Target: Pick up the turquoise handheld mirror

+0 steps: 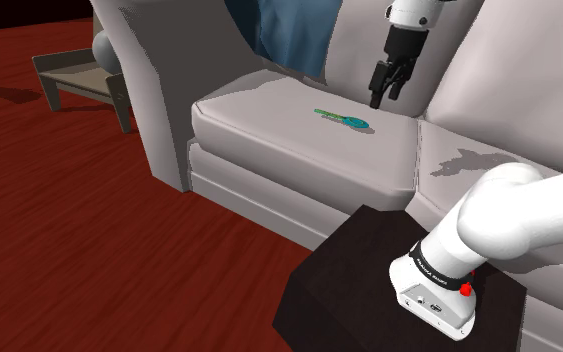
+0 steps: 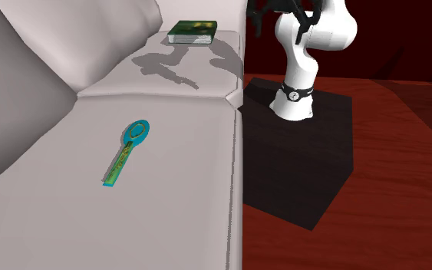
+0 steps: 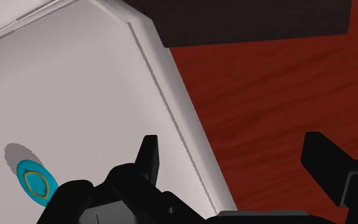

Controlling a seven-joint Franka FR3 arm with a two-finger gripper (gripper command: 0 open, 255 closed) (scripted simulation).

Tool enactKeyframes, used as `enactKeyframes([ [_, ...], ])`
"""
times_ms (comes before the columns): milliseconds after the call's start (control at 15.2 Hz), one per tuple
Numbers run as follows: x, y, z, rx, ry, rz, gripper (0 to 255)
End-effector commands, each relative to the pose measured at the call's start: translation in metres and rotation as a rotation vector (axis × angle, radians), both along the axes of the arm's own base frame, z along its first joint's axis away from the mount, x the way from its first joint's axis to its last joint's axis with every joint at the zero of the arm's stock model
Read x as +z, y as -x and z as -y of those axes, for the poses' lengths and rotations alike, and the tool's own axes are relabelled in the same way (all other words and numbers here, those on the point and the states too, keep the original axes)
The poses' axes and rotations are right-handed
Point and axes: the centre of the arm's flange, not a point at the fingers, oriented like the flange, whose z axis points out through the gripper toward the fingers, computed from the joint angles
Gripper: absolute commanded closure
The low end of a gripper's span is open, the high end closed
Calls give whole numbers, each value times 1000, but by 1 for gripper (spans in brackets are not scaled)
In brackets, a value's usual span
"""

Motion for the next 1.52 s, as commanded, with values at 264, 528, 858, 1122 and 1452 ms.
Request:
enactKeyframes([
  [264, -36, -39, 58, 32, -6, -6, 0],
  [528, -62, -66, 97, 52, -10, -11, 0],
  [858, -94, -100, 145, 77, -16, -18, 0],
  [1122, -121, -127, 182, 97, -20, -22, 0],
  [1452, -154, -163, 228, 122, -26, -29, 0],
])
